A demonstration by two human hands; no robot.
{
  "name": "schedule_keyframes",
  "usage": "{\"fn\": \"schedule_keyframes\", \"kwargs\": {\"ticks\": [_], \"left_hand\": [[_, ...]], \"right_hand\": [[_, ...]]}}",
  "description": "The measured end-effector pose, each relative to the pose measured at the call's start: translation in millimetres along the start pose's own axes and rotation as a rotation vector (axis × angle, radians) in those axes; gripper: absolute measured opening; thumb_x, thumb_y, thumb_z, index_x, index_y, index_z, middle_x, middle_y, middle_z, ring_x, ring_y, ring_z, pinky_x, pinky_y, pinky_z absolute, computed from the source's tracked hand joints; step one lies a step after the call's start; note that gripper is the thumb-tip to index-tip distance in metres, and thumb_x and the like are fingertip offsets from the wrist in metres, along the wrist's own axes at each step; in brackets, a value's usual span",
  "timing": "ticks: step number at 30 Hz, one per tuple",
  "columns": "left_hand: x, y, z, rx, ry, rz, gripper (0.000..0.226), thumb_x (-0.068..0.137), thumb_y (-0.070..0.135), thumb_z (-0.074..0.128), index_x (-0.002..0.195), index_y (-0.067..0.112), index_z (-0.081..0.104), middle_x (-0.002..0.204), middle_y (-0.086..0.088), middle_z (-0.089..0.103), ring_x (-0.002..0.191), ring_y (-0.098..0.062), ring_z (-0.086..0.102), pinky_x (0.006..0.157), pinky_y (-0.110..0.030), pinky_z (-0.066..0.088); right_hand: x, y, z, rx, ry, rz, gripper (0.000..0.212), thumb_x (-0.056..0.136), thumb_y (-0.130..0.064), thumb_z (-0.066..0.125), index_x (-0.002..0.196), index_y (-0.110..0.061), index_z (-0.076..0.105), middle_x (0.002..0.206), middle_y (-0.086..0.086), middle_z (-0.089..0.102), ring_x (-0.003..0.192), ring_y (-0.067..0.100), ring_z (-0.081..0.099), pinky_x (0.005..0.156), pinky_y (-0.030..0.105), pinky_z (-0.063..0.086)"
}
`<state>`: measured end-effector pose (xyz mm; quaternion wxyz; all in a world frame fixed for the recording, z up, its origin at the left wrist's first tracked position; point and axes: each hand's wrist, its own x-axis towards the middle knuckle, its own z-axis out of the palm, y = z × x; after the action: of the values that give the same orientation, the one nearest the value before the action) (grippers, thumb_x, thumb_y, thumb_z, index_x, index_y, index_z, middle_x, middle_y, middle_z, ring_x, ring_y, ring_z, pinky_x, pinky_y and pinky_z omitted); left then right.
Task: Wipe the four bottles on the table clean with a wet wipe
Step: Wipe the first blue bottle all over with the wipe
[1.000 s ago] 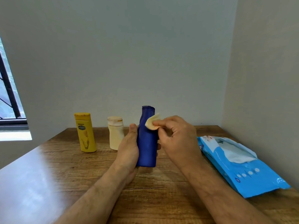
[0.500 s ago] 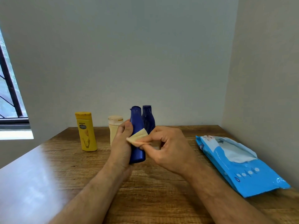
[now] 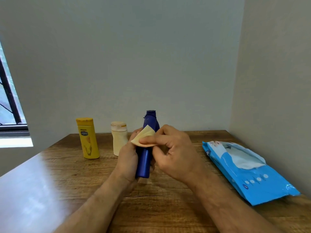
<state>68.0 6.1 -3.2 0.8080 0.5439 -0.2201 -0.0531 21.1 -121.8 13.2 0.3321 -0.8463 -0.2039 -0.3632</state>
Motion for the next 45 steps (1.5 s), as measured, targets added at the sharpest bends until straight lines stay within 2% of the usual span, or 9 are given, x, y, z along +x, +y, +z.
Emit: {"fn": "schedule_keyframes", "kwargs": {"ticks": [4,7,9,17,28,35,39,42,45], "left_hand": [[2,-7,-5,0.343,-0.091,0.241,0.049,0.072,0.022,0.061,0.120,0.022,0.050,0.096,-0.004,0.063,0.078,-0.018,0.062,0.065,-0.032,0.055],[2,-14,-5,0.850,-0.009,0.388,0.068,0.080,0.025,0.072,0.132,0.042,0.032,0.113,0.015,0.059,0.091,-0.005,0.064,0.076,-0.029,0.060],[3,-15,-5,0.918,0.037,0.467,0.077,0.082,0.027,0.075,0.139,0.044,0.026,0.131,0.012,0.052,0.107,-0.006,0.062,0.087,-0.030,0.059],[3,-15,3,0.928,0.213,0.705,0.068,0.083,0.010,0.076,0.135,0.031,0.037,0.123,0.008,0.040,0.103,-0.007,0.053,0.083,-0.027,0.057],[1,-16,2,0.670,0.071,0.544,0.074,0.078,0.013,0.082,0.137,0.033,0.041,0.127,0.004,0.053,0.105,-0.003,0.060,0.077,-0.013,0.053],[0,-12,1,0.241,-0.061,0.301,0.057,0.078,0.023,0.071,0.128,0.045,0.055,0.117,-0.006,0.064,0.090,-0.029,0.069,0.069,-0.037,0.061],[2,-13,0,0.117,-0.056,0.195,0.052,0.081,0.028,0.064,0.131,0.035,0.057,0.110,-0.012,0.067,0.069,-0.027,0.066,0.055,-0.036,0.056],[0,-15,-2,0.485,0.011,0.353,0.058,0.086,0.035,0.062,0.142,0.036,0.046,0.117,0.014,0.067,0.098,-0.012,0.068,0.079,-0.033,0.058],[-2,-14,-2,0.711,0.018,0.490,0.069,0.081,0.038,0.068,0.144,0.035,0.039,0.113,0.024,0.063,0.095,-0.006,0.067,0.079,-0.025,0.059]], "right_hand": [[3,0,1,-0.032,0.184,-0.006,0.029,0.100,-0.025,0.053,0.127,-0.029,0.063,0.101,-0.010,0.058,0.094,0.000,0.056,0.080,0.008,0.046],[5,4,3,0.003,0.313,0.084,0.029,0.098,-0.027,0.057,0.125,-0.033,0.064,0.104,-0.013,0.066,0.100,-0.003,0.059,0.082,0.006,0.047],[5,6,4,0.015,0.368,0.126,0.029,0.096,-0.026,0.060,0.125,-0.031,0.065,0.105,-0.013,0.069,0.099,-0.002,0.061,0.082,0.007,0.049],[3,-6,9,0.034,0.427,-0.010,0.032,0.093,-0.015,0.061,0.124,-0.021,0.065,0.110,-0.006,0.062,0.105,0.001,0.059,0.084,0.009,0.051],[11,-2,5,0.548,0.488,0.483,0.011,0.091,-0.027,0.066,0.093,-0.035,0.074,0.087,-0.019,0.074,0.087,-0.001,0.068,0.070,0.019,0.056],[16,4,3,1.071,0.388,0.741,0.014,0.088,-0.023,0.069,0.099,-0.018,0.076,0.100,0.004,0.076,0.104,0.025,0.068,0.089,0.049,0.057],[14,2,1,0.927,0.296,0.661,0.013,0.091,-0.026,0.067,0.099,-0.022,0.076,0.097,-0.003,0.076,0.101,0.016,0.069,0.087,0.040,0.058],[9,-5,2,0.480,0.292,0.419,0.015,0.088,-0.025,0.070,0.099,-0.032,0.076,0.096,-0.015,0.071,0.093,-0.003,0.065,0.077,0.018,0.056],[7,-10,8,0.195,0.346,0.262,0.016,0.088,-0.026,0.070,0.101,-0.034,0.076,0.094,-0.018,0.064,0.094,-0.001,0.063,0.077,0.018,0.057]]}}
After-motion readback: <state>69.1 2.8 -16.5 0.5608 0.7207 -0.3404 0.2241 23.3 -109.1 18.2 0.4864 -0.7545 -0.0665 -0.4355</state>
